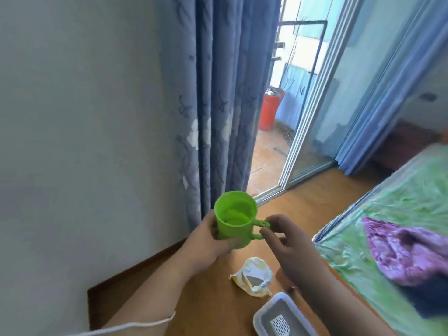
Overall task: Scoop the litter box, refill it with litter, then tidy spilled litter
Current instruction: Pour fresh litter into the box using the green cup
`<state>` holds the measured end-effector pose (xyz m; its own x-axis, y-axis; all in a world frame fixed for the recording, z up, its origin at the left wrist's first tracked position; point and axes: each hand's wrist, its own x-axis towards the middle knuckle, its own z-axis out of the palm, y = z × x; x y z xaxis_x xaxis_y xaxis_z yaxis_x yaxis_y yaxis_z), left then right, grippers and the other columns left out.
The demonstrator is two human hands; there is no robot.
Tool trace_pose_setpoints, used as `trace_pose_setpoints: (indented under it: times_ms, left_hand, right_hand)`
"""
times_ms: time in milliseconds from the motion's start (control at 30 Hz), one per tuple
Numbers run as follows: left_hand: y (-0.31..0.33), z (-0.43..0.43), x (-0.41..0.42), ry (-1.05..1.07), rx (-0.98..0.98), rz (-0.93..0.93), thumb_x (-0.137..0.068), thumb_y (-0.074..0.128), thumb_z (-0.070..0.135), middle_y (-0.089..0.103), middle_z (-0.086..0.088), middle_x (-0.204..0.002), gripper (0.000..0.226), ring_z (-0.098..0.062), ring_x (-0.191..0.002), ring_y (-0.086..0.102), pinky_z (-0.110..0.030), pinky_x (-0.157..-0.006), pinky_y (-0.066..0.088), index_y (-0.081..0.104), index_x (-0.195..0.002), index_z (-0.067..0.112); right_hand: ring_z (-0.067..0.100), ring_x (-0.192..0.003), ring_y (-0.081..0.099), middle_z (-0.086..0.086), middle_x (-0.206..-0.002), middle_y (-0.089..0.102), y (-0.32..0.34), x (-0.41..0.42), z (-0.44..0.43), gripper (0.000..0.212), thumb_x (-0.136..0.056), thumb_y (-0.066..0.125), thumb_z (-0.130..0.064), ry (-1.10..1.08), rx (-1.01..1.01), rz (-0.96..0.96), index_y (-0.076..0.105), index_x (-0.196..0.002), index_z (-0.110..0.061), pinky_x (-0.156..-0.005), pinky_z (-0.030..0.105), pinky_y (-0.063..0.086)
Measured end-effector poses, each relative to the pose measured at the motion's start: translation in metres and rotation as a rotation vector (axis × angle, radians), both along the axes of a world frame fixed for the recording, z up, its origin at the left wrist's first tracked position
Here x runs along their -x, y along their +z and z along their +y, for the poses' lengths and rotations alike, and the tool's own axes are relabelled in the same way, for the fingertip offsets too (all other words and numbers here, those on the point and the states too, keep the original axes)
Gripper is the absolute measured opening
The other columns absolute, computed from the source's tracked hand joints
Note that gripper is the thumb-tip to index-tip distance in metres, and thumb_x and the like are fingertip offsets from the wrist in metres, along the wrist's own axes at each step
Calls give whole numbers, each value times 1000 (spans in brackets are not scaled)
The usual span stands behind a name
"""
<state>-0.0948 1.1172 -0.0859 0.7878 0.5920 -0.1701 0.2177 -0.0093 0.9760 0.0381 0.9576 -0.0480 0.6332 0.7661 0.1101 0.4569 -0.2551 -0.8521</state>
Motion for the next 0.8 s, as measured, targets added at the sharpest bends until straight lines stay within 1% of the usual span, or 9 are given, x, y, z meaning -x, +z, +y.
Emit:
trace_pose_setpoints:
  times_ms: [67,133,167,233,367,467,633,733,800]
  left_hand:
    - [8,-24,-39,-62,-24,-9,-73,88,12,73,-2,-91,57,2,-63,64,-11,-52,46,54,-119,22]
    - [11,-40,-74,-94,-47,-16,-73,89,20,73,1,-91,58,0,-62,63,-13,-53,47,55,-120,25]
    - [10,-50,-94,-103,-59,-20,-69,91,29,73,2,-95,62,-5,-68,66,-21,-58,53,56,-120,32]
    - [9,-60,-119,-100,-74,-17,-58,93,46,73,5,-105,69,-17,-88,69,-39,-75,59,57,-118,44]
    - [-6,-87,-171,-165,-97,-25,-57,88,46,72,13,-107,65,-14,-101,68,-39,-89,57,57,-113,54]
    - [-16,-93,-198,-259,-126,14,-62,86,46,72,12,-108,66,-11,-100,68,-44,-91,56,53,-120,52]
    - [-35,-86,-232,-426,-188,27,-66,84,47,71,16,-109,62,-3,-102,66,-41,-92,56,53,-120,47]
    - [-57,-63,-250,-553,-233,62,-68,84,46,68,17,-114,65,-3,-107,64,-40,-94,55,48,-122,55]
    - [-74,-41,-262,-657,-278,116,-67,83,52,66,18,-118,69,-3,-109,63,-40,-94,55,45,-125,55]
  right_hand:
    - [2,-70,62,-16,-79,68,1,-36,-27,9,-92,68,-27,-55,6,21,66,-84,-31,-69,25,49]
    - [4,-61,57,-10,-72,65,0,-69,-48,12,-85,64,-45,-113,6,47,67,-86,-33,-63,29,45]
    - [6,-60,56,-9,-68,64,-1,-87,-61,16,-82,61,-49,-137,17,46,66,-86,-34,-62,30,43]
    - [8,-61,55,-8,-63,60,-1,-106,-73,18,-83,58,-46,-137,31,63,65,-83,-29,-61,30,42]
    - [12,-67,59,1,-72,64,-9,-139,-102,22,-96,57,-30,-168,-17,251,65,-85,-13,-64,26,47]
    - [14,-72,62,5,-78,68,-22,-156,-113,22,-103,53,-19,-215,23,206,67,-87,-14,-67,26,48]
    - [2,-72,58,-13,-77,66,-51,-166,-114,18,-102,53,-17,-377,74,221,66,-89,-20,-69,22,45]
    - [3,-74,64,1,-86,71,-63,-164,-97,18,-103,50,-13,-499,14,343,68,-102,-14,-66,15,48]
    - [7,-76,64,4,-87,72,-78,-161,-81,19,-103,49,-14,-587,13,378,68,-100,-13,-69,19,50]
